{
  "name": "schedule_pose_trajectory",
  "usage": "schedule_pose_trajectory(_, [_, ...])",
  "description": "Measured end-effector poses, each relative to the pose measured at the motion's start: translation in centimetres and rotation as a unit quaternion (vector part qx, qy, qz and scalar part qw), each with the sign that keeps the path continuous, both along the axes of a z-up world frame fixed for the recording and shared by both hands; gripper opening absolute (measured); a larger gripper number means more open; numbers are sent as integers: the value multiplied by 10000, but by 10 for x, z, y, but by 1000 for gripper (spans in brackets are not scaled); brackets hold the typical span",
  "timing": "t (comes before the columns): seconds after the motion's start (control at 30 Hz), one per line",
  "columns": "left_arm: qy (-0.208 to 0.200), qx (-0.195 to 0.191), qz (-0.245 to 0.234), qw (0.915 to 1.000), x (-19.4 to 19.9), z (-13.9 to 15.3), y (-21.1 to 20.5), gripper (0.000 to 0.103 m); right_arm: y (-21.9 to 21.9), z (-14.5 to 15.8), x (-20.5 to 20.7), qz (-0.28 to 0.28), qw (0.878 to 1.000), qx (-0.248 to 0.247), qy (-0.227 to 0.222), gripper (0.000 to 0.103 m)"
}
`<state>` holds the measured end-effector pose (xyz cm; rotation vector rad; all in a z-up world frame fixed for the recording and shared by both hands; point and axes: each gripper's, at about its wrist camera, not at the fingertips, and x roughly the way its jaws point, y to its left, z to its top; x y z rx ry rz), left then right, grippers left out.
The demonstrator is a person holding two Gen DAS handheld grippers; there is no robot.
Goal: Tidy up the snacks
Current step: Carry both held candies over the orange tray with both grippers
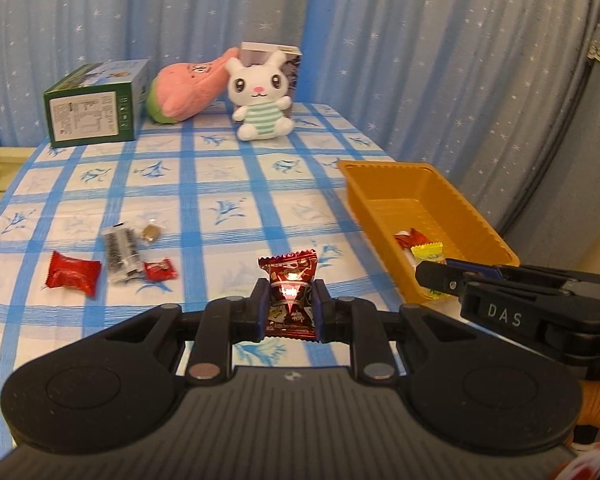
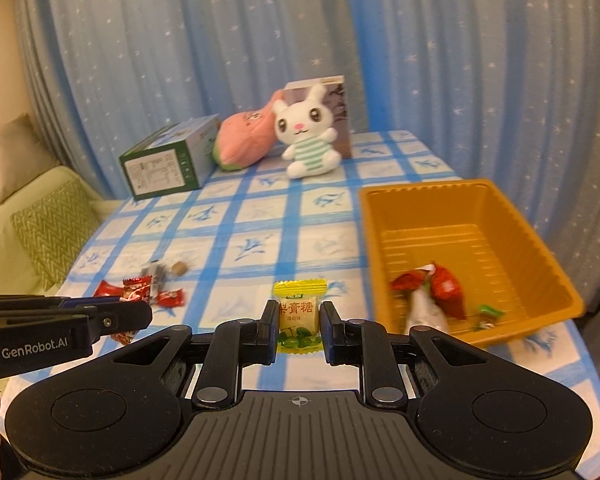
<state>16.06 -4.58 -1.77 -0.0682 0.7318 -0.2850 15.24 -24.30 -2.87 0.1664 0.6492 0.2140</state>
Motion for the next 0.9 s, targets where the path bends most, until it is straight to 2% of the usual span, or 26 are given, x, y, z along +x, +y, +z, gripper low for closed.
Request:
schedule_pose_trajectory(0.47, [0, 52, -331, 9994, 4, 4, -41, 19, -52, 11, -6, -459, 9989, 110, -14, 22])
schedule_pose_trajectory(0.9, [20, -85, -776, 9969, 31, 6, -96, 19, -121, 15, 5, -978, 9952, -3, 28, 22])
